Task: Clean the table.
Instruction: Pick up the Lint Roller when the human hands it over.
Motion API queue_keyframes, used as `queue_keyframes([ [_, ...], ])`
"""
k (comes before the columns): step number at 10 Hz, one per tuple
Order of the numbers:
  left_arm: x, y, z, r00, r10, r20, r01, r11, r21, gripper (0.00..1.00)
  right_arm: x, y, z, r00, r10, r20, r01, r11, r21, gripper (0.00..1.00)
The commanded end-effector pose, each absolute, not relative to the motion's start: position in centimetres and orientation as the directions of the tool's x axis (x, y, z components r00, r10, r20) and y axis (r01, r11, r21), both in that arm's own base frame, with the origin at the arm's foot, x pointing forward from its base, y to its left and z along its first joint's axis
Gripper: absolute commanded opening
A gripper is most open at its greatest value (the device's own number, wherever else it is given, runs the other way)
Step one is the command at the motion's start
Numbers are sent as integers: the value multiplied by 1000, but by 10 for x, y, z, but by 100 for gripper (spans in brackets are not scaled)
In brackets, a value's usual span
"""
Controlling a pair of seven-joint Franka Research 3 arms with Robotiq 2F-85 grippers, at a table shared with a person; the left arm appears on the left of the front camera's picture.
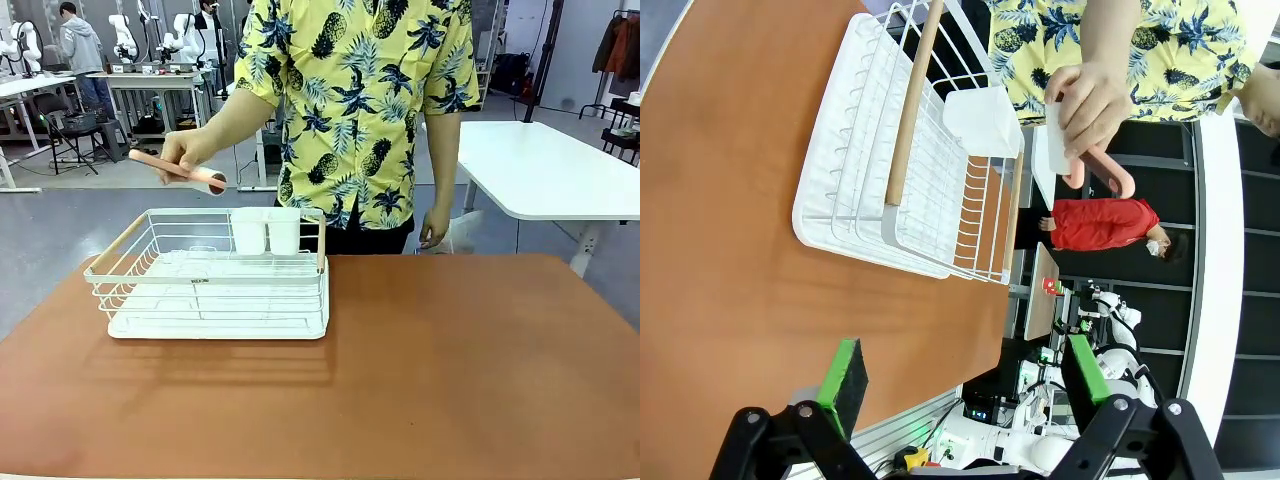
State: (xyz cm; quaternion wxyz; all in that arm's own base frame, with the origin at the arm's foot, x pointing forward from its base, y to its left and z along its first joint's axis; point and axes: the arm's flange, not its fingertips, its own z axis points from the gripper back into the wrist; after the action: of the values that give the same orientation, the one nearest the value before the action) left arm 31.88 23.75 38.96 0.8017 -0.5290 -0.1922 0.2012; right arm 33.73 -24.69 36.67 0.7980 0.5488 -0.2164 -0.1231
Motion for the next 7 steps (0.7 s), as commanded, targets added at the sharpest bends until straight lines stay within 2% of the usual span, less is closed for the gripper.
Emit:
queue_keyframes([
  [1, 318, 239, 390, 842, 531, 97, -116, 353, -928, 100, 337, -246, 369, 873, -441, 208, -37, 365, 930, 100],
  [5, 319, 237, 390, 845, 526, 95, -119, 359, -926, 100, 337, -246, 369, 873, -441, 208, -37, 365, 930, 100],
  [6, 335, 229, 398, 820, 561, 112, -178, 436, -882, 100, 337, -246, 369, 873, -441, 208, -37, 365, 930, 100],
  [7, 344, 217, 420, 819, 563, 111, -183, 439, -880, 100, 337, -246, 369, 873, -441, 208, -37, 365, 930, 100],
])
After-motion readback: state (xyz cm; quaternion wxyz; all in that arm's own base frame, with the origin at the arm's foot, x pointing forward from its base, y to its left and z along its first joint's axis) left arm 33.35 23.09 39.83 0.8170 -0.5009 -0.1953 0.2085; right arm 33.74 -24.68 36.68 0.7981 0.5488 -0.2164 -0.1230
